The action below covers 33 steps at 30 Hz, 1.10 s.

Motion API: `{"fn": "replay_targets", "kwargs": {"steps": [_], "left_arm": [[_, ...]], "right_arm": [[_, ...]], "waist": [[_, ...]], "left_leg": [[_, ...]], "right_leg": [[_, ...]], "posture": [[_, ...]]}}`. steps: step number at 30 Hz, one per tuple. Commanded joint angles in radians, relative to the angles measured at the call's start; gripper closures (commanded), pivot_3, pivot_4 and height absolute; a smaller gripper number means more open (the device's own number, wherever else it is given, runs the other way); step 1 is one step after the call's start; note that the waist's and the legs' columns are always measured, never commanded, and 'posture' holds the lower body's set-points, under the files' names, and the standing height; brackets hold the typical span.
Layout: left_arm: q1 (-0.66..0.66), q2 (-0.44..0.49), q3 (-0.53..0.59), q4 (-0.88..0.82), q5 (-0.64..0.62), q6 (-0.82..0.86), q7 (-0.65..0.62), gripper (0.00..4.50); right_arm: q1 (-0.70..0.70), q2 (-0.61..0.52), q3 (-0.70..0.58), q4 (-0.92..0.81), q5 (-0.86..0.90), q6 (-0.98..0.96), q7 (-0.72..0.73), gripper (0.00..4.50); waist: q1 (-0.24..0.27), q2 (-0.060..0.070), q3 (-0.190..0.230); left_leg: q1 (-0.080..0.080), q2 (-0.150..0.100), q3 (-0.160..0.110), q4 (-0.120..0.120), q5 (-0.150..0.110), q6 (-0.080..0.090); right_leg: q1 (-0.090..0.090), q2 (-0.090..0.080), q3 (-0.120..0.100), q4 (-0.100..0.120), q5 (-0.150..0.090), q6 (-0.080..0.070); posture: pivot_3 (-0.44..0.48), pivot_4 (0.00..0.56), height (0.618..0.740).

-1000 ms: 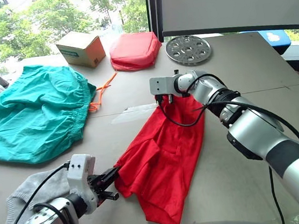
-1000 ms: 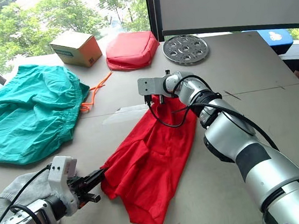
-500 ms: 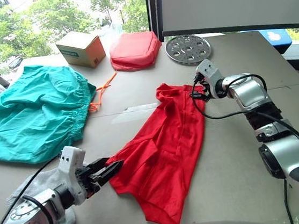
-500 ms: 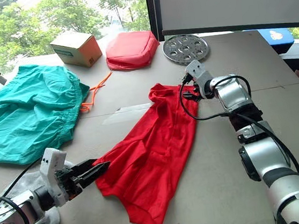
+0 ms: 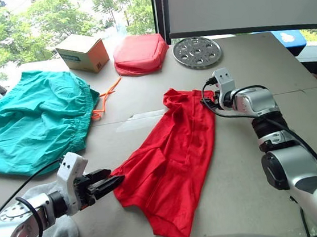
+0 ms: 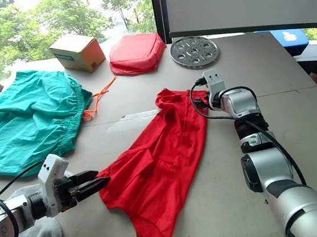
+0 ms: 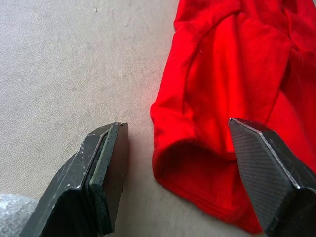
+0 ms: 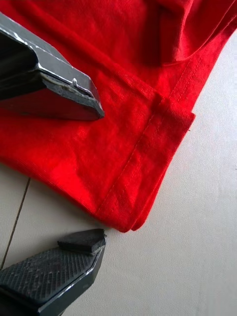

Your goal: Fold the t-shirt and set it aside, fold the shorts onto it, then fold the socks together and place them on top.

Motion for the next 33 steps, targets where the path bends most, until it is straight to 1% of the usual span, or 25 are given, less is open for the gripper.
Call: {"fn": "replay_targets", "kwargs": {"steps": [1,2,3,4,5,6,8,11,13,15,17,19,22,26,29,33], "left_arm": [[-0.009,0.014,-0.087,0.026,0.044,-0.019,0.005,0.95],[-0.015,0.018,-0.113,0.032,0.061,-0.032,0.008,0.95],[-0.021,0.016,-0.136,0.041,0.079,-0.047,0.013,0.95],[-0.023,0.014,-0.157,0.046,0.089,-0.056,0.01,1.5],[-0.02,0.014,-0.175,0.045,0.096,-0.066,0.003,1.83],[-0.017,0.011,-0.185,0.039,0.098,-0.071,-0.002,2.22],[-0.012,-0.002,-0.187,0.028,0.089,-0.066,-0.003,3.25],[-0.003,-0.022,-0.165,-0.005,0.05,-0.041,0.0,4.45],[0.006,-0.044,-0.14,-0.038,0.009,-0.009,0.017,4.45],[0.03,-0.091,-0.091,-0.088,-0.051,0.034,0.067,4.45],[0.092,-0.144,-0.048,-0.166,-0.111,0.073,0.121,4.45],[0.153,-0.19,-0.031,-0.238,-0.146,0.096,0.177,4.45],[0.257,-0.268,-0.009,-0.33,-0.209,0.116,0.257,4.45],[0.372,-0.324,-0.017,-0.398,-0.229,0.097,0.314,4.45],[0.42,-0.358,-0.029,-0.433,-0.248,0.078,0.356,4.45],[0.471,-0.38,-0.05,-0.439,-0.235,0.04,0.379,4.45]], "right_arm": [[-0.014,0.008,0.006,0.017,0.016,-0.008,0.0,2.11],[-0.014,0.012,0.008,0.021,0.017,-0.012,-0.002,2.49],[-0.014,0.015,0.009,0.023,0.018,-0.014,-0.002,3.07],[-0.012,0.016,0.015,0.023,0.015,-0.018,-0.002,3.53],[-0.01,0.017,0.02,0.02,0.014,-0.021,-0.002,4.05],[-0.006,0.016,0.023,0.014,0.014,-0.026,-0.002,4.47],[0.003,0.012,0.029,-0.007,0.011,-0.044,-0.003,4.5],[0.017,-0.005,0.041,-0.038,-0.002,-0.072,-0.013,4.5],[0.021,-0.024,0.046,-0.055,-0.012,-0.081,-0.023,4.5],[0.01,-0.047,0.046,-0.053,-0.022,-0.092,-0.037,4.5],[-0.015,-0.065,0.055,-0.028,-0.032,-0.112,-0.035,4.5],[-0.043,-0.069,0.066,0.009,-0.039,-0.136,-0.03,4.5],[-0.101,-0.056,0.107,0.112,-0.071,-0.202,-0.017,4.5],[-0.191,-0.025,0.155,0.287,-0.11,-0.315,0.011,4.5],[-0.249,0.003,0.179,0.401,-0.13,-0.393,0.041,4.5],[-0.306,0.05,0.208,0.505,-0.157,-0.469,0.076,4.5]], "waist": [[0.0,0.002,-0.001],[0.0,0.004,-0.003],[0.001,0.006,-0.005],[0.003,0.01,-0.008],[0.003,0.012,-0.009],[0.004,0.013,-0.01],[0.006,0.013,-0.01],[0.005,0.013,-0.01],[0.005,0.013,-0.01],[0.003,0.013,-0.009],[0.001,0.011,-0.009],[-0.005,0.01,-0.008],[-0.012,0.009,-0.008],[-0.012,0.009,-0.008],[-0.005,0.008,-0.007],[-0.008,0.007,-0.007]], "left_leg": [[0.0,0.0,0.0,0.0,0.0,0.0],[0.001,0.0,0.0,0.0,0.0,0.0],[0.001,0.0,0.0,0.0,0.0,0.0],[0.002,-0.001,0.0,-0.001,0.0,0.0],[0.002,-0.001,-0.001,-0.001,0.0,0.0],[0.003,-0.001,-0.001,-0.001,0.0,0.0],[0.003,-0.001,-0.001,-0.001,0.0,0.0],[0.002,-0.001,-0.001,-0.001,0.0,0.0],[0.001,-0.001,-0.002,-0.001,0.0,0.0],[0.001,-0.001,-0.001,-0.001,0.0,0.0],[0.0,-0.001,-0.001,-0.001,0.0,0.0],[0.0,-0.001,-0.001,-0.001,0.0,0.0],[0.0,0.001,0.0,-0.001,0.0,0.0],[0.0,0.003,0.002,-0.001,0.0,0.0],[-0.001,0.003,0.001,-0.001,0.0,0.0],[-0.001,0.003,0.001,-0.001,0.0,0.0]], "right_leg": [[0.0,0.0,0.0,0.0,0.0,0.0],[0.001,0.0,0.0,0.0,0.0,0.0],[0.001,0.0,0.0,0.0,0.0,0.0],[0.001,0.0,0.0,0.0,0.0,0.0],[0.002,0.0,0.0,0.0,0.0,0.0],[0.002,0.0,0.0,0.0,0.0,0.0],[0.003,0.0,0.0,-0.001,0.0,0.0],[0.003,-0.001,0.0,-0.001,0.0,0.0],[0.002,0.0,0.0,-0.001,0.0,0.0],[0.001,0.0,0.0,-0.001,0.0,0.0],[0.001,-0.001,0.0,-0.001,0.0,0.0],[0.001,0.0,0.001,-0.001,0.0,0.0],[0.001,-0.001,0.002,-0.001,0.0,0.0],[-0.001,0.0,0.003,-0.001,0.0,0.0],[-0.001,0.0,0.002,-0.002,0.0,0.0],[-0.001,0.0,0.002,-0.002,0.0,0.0]], "posture": [[0.0,0.15,0.739],[0.0,0.15,0.739],[0.0,0.15,0.739],[0.0,0.15,0.739],[0.0,0.15,0.739],[0.0,0.15,0.739],[0.0,0.15,0.739],[0.0,0.15,0.739],[0.0,0.15,0.739],[0.0,0.15,0.739],[0.0,0.15,0.739],[0.0,0.15,0.739],[0.0,0.15,0.739],[0.0,0.15,0.739],[0.0,0.15,0.739],[0.0,0.15,0.739]]}}
